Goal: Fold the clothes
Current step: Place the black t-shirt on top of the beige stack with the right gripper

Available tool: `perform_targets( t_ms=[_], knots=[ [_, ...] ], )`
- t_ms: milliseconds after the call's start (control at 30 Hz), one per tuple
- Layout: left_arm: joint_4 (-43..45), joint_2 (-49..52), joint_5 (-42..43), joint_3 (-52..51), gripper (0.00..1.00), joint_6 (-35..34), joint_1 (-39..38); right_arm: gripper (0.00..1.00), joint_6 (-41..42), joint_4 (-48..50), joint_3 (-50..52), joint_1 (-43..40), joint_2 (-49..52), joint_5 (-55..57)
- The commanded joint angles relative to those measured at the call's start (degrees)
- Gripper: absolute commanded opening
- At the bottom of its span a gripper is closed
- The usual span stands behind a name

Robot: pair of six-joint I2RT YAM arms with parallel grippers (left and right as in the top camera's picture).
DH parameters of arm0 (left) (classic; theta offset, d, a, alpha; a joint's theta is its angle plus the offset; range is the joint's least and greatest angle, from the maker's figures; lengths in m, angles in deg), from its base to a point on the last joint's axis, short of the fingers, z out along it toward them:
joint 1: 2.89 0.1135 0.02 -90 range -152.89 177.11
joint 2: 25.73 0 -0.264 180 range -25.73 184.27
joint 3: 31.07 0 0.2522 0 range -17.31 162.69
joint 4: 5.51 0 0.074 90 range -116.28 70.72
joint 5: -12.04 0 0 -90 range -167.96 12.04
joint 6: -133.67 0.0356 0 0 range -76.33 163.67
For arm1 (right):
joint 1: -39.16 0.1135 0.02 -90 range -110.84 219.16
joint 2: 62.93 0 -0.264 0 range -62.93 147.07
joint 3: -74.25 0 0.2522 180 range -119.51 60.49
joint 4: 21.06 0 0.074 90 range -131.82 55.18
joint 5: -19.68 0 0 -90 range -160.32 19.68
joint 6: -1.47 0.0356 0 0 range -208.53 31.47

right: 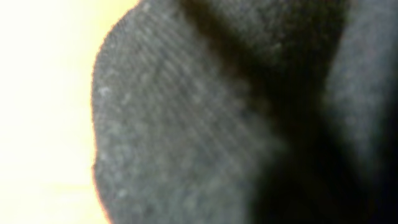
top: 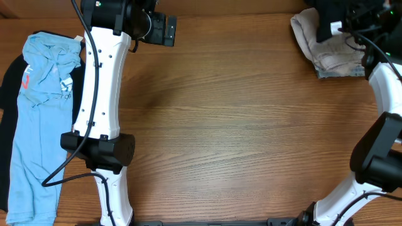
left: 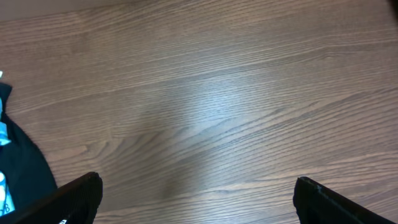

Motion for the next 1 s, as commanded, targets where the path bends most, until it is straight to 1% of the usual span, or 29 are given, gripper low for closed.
perform_targets(
  t_ms=[0, 100, 167, 200, 233, 267, 300, 333, 400, 567, 667, 700, 767, 800, 867, 933, 967],
  knots=[
    [0.02, 0.81, -0.37, 0.48, 1.00, -2.91, -0.02, 0.04, -1.31, -1.22, -0.74, -1.97, 2.27, 1.40],
    [0.04, 0.81, -0.35, 0.48, 1.00, -3.54, -0.04, 0.04, -2.40, -4.72, -0.72, -2.71, 4.20, 1.73],
    [0.02, 0.81, -0.33, 0.48, 1.00, -3.52, -0.02, 0.04, -5.40, -9.27, -0.72, -3.17, 4.79, 2.84],
    [0.00, 0.81, -0.33, 0.48, 1.00, -3.52, -0.02, 0.14, -7.02, -11.08, -0.72, -3.30, 4.79, 3.91],
    [0.02, 0.81, -0.33, 0.48, 1.00, -3.52, -0.02, 0.28, -8.50, -11.93, -0.74, -3.54, 4.70, 4.09],
    [0.02, 0.81, -0.33, 0.48, 1.00, -3.52, -0.02, 0.36, -9.44, -12.87, -0.74, -3.89, 4.52, 4.07],
    [0.02, 0.81, -0.33, 0.48, 1.00, -3.50, -0.02, 0.43, -9.46, -13.86, -0.74, -4.33, 4.15, 4.04],
    [0.02, 0.81, -0.35, 0.48, 1.00, -3.50, -0.02, 0.47, -9.49, -15.04, -0.74, -4.92, 3.54, 4.04],
    [0.02, 0.81, -0.35, 0.48, 1.00, -3.50, -0.02, 0.50, -9.77, -16.70, -0.74, -5.75, 2.23, 4.04],
    [-0.07, 0.81, -0.35, 0.48, 1.00, -3.50, -0.02, 0.53, -14.19, -21.27, -0.74, -7.85, -4.83, 4.09],
    [-0.50, 0.81, -0.37, 0.48, 1.00, -3.50, -0.02, 0.72, -17.55, -26.14, -0.74, -8.66, -10.88, 4.13],
    [-0.76, 0.81, -0.37, 0.48, 1.00, -3.48, -0.02, 0.76, -18.69, -28.00, -0.74, -8.87, -12.96, 4.11],
    [-0.76, 0.81, -0.35, 0.48, 1.00, -3.50, -0.02, 0.82, -20.63, -31.82, -0.74, -9.03, -17.03, 5.01],
    [-0.72, 0.81, -0.37, 0.48, 1.00, -3.48, -0.04, 0.88, -21.49, -33.75, -0.74, -9.03, -19.02, 6.01],
    [-0.74, 0.81, -0.37, 0.48, 1.00, -3.50, -0.02, 0.91, -23.43, -37.44, -0.74, -9.03, -23.45, 7.10],
    [-0.74, 0.81, -0.37, 0.48, 1.00, -3.50, -0.02, 0.98, -25.81, -40.81, -0.74, -9.01, -27.61, 7.06],
    [-0.72, 0.81, -0.37, 0.48, 1.00, -3.48, -0.02, 1.00, -26.86, -42.75, -0.74, -9.01, -29.90, 7.04]
  ],
)
